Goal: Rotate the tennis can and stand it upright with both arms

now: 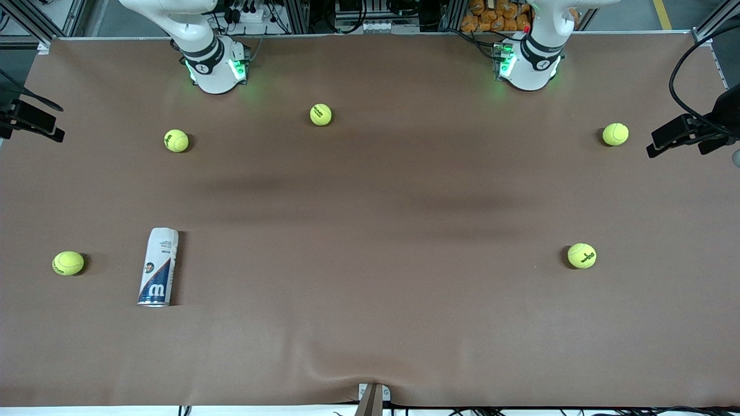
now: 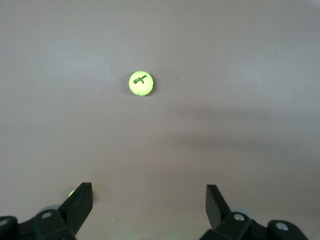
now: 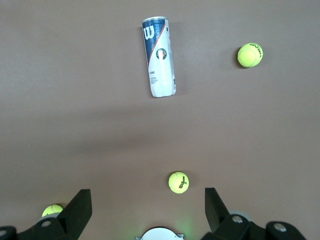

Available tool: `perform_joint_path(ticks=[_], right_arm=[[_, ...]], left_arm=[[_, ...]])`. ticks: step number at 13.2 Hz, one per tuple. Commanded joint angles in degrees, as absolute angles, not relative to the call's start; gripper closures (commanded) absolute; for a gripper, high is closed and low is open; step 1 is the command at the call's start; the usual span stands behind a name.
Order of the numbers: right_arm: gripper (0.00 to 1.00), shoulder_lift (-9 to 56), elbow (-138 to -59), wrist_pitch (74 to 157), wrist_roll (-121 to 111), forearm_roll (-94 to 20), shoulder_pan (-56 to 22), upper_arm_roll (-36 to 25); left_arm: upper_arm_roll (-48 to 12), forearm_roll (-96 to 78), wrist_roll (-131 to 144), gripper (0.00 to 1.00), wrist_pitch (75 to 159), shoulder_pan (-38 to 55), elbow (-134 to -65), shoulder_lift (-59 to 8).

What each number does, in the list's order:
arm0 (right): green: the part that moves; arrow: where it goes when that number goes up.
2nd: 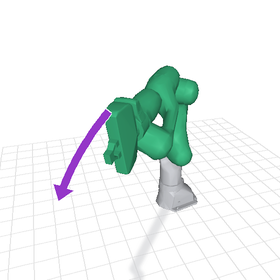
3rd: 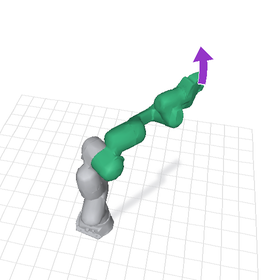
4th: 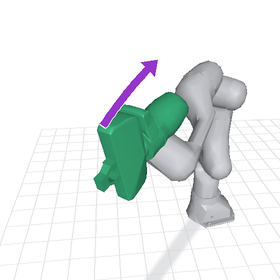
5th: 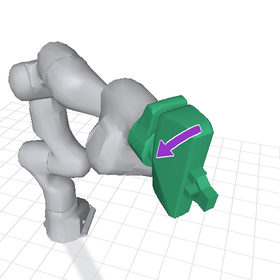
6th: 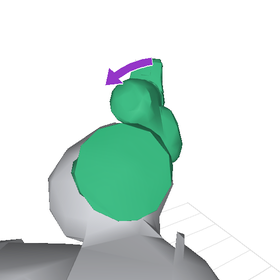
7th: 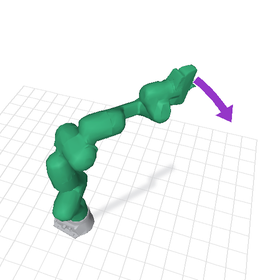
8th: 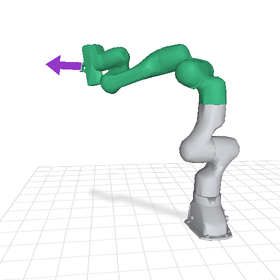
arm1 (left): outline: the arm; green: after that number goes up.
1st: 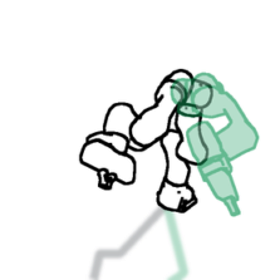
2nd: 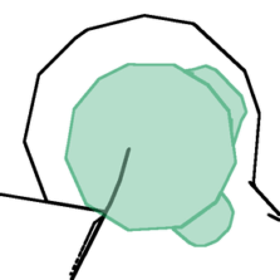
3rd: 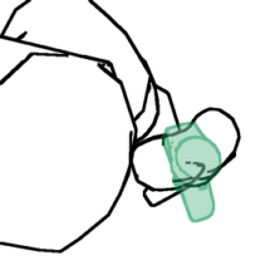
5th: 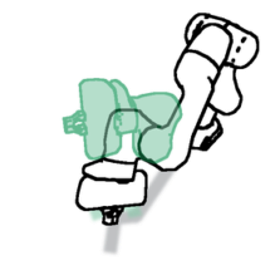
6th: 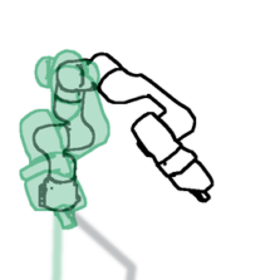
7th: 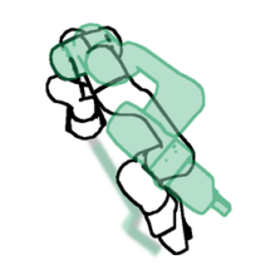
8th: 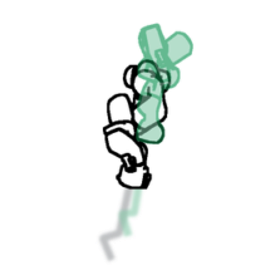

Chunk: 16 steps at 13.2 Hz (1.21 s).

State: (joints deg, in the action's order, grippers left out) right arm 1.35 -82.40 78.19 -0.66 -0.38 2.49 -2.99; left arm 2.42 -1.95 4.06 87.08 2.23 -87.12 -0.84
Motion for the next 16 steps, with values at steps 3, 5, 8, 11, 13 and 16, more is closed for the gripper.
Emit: perform_joint_path(ticks=[3, 5, 8, 11, 13, 16], right_arm=[[0.00, -0.4, -84.0, 78.3, 0.3, -0.7, 2.6, -2.6], [0.00, -0.4, -84.0, 78.3, 0.2, -0.7, 2.5, -2.6], [0.00, 0.3, -84.2, 78.7, 0.2, -0.7, 2.6, -2.6], [0.00, 3.3, -84.2, 79.5, 0.0, -0.6, 2.5, -2.7], [0.00, 6.5, -84.1, 81.2, -0.5, -0.4, 2.5, -2.7], [0.00, 13.5, -83.8, 86.8, -0.8, 0.0, 2.6, -2.7]], left_arm=[[2.3, -2.6, 3.7, 0.00, 86.8, 2.3, -87.1, -0.7], [2.3, -2.6, 3.5, 0.00, 86.8, 2.2, -87.1, -0.8], [2.4, -3.0, 3.6, 0.00, 86.8, 2.3, -87.1, -1.1], [2.4, -2.8, 3.7, 0.00, 86.5, 2.5, -87.2, -1.0], [2.3, -2.6, 3.7, 0.00, 86.4, 2.5, -87.0, -1.1], [2.1, -2.5, 3.9, 0.00, 86.5, 2.6, -86.7, -1.1]])
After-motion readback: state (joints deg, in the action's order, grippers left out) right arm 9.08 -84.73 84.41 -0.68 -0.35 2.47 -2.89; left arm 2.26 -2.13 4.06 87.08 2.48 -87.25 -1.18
